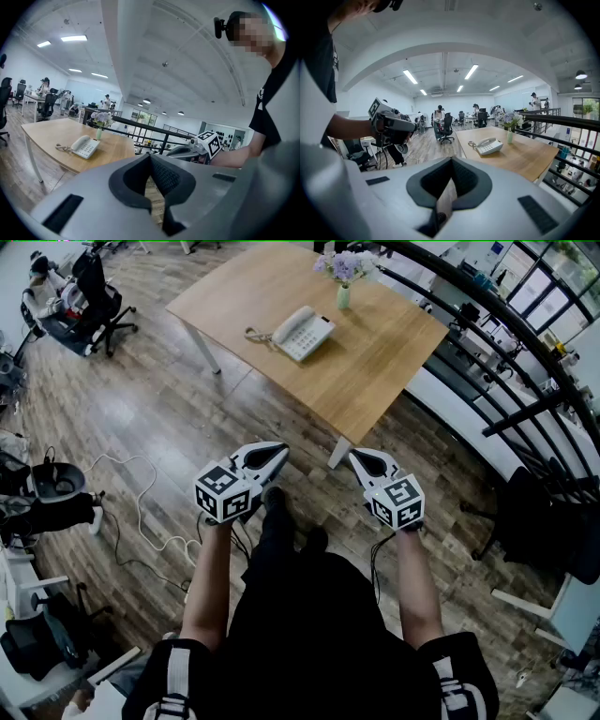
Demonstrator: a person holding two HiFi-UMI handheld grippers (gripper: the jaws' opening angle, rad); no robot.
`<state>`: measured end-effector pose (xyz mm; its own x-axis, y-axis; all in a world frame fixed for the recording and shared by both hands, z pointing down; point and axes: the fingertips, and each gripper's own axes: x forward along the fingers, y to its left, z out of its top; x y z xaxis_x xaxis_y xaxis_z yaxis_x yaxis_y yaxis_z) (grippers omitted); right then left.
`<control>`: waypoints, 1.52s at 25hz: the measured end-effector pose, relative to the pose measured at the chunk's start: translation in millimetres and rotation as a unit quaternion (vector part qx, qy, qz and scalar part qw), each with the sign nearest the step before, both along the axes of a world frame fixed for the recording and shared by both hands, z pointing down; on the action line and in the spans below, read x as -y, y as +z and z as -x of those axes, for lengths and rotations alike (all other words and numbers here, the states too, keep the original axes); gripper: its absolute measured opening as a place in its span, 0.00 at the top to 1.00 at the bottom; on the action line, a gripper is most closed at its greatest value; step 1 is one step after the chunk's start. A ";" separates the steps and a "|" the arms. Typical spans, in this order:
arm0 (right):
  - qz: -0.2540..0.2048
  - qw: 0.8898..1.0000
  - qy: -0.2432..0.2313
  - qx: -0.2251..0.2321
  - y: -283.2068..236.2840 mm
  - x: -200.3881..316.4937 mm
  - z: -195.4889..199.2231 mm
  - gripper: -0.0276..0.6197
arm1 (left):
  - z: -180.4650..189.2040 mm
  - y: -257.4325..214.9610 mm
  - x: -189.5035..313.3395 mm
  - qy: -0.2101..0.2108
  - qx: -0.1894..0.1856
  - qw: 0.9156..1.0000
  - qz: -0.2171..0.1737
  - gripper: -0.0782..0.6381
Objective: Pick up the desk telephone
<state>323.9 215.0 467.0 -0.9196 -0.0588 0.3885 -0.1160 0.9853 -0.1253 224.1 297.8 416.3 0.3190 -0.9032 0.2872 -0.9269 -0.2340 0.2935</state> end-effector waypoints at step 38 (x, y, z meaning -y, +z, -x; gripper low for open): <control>0.035 0.993 0.095 -0.054 32.1 68.3 194.2 0.92 | 206.9 17.6 86.6 0.059 -0.053 0.997 0.007 0.86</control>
<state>129.7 146.7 499.1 -0.8471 -0.1965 0.4938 -0.3152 0.9339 -0.1690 17.2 211.2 433.9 0.4522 -0.8536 0.2588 -0.8568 -0.3350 0.3920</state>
